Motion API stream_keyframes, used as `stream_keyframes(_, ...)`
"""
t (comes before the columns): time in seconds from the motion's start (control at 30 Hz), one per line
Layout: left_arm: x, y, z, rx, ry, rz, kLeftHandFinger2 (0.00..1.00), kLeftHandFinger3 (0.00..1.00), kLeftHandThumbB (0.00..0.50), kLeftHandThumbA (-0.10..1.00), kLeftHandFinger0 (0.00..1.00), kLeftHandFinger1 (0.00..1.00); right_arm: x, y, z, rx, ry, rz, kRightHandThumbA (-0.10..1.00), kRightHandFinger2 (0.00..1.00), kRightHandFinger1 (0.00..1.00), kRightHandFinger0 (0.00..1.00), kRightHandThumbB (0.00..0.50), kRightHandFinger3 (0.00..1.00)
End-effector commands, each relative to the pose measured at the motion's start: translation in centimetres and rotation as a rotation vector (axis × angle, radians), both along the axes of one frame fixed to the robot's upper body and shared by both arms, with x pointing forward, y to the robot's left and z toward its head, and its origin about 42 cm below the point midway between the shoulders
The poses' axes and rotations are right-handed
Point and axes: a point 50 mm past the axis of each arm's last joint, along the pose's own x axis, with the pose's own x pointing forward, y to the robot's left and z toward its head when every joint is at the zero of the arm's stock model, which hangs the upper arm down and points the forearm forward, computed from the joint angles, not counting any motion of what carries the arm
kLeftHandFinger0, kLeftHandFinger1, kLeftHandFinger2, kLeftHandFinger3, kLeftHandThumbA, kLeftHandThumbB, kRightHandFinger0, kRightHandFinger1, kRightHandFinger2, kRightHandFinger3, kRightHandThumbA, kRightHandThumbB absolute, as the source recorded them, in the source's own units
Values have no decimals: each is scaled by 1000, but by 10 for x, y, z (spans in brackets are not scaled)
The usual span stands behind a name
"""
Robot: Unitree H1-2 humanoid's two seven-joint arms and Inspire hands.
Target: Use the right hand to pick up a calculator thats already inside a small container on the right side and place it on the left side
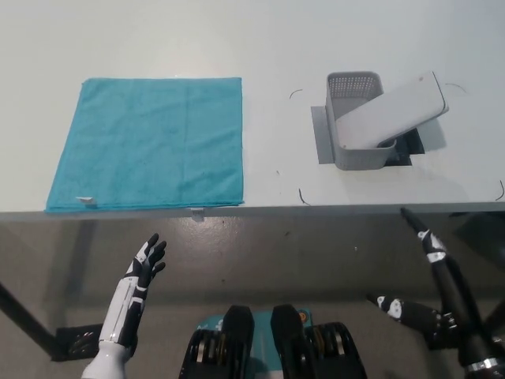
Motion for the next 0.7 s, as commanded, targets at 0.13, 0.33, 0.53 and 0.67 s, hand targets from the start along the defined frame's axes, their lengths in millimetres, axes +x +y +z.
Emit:
stream_keyframes(0.13, 7, 1, 20, 11, -150, -45, 1000, 1000, 0, 1000, 1000, 1000, 22, -8, 163, -728, -341, -164, 688, 1000, 1000, 1000, 417, 1000)
stream_keyframes(0.33, 7, 0, 19, 7, -152, -46, 1000, 1000, 0, 1000, 1000, 1000, 63, -8, 201, -855, -334, -204, 816, 1000, 1000, 1000, 428, 1000)
stream_keyframes(0.53, 4, 1, 17, 28, -145, -37, 1000, 1000, 0, 1000, 1000, 1000, 100, -4, 209, -940, -300, -211, 874, 1000, 1000, 1000, 443, 1000)
stream_keyframes(0.67, 2, 0, 16, 24, -146, -36, 1000, 1000, 0, 1000, 1000, 1000, 119, -4, 210, -986, -273, -232, 839, 1000, 1000, 1000, 454, 1000)
